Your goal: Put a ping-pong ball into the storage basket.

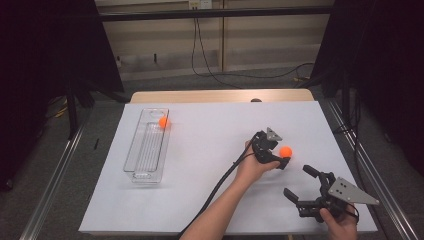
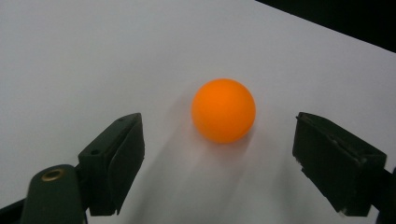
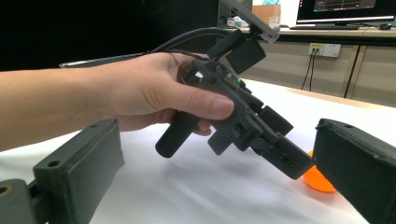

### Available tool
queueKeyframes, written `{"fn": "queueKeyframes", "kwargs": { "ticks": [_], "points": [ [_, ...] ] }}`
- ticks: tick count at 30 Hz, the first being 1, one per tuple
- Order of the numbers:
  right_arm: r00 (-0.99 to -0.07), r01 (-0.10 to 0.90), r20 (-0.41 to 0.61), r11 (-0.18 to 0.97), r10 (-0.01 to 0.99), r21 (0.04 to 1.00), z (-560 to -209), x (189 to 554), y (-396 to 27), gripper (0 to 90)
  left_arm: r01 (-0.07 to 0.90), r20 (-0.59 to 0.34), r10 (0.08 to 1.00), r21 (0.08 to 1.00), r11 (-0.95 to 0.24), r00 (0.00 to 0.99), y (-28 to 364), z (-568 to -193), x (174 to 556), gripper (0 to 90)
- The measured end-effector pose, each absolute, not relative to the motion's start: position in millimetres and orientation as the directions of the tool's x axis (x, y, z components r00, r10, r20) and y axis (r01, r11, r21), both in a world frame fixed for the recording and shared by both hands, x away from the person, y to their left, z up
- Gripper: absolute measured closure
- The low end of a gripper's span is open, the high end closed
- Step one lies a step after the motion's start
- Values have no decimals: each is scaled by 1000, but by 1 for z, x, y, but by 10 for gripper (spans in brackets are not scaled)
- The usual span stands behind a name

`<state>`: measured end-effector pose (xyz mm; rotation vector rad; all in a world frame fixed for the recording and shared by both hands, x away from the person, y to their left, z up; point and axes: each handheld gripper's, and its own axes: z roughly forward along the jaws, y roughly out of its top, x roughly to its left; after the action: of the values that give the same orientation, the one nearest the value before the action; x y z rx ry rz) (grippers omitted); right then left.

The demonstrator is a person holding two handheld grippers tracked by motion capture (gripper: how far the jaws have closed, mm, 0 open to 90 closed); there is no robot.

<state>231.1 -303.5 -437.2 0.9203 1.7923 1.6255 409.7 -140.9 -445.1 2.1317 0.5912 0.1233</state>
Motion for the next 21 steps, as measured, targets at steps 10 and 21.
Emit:
{"fn": "queueKeyframes", "kwargs": {
  "ticks": [10,21],
  "points": [
    [-616,124,49,36,786,992,-437,231,-304,12,348,-106,446,789,-506,889,-147,-446,412,235],
    [-616,124,50,34,786,992,-437,231,-304,12,351,-112,441,786,-508,890,-151,-449,414,284]
  ]
}}
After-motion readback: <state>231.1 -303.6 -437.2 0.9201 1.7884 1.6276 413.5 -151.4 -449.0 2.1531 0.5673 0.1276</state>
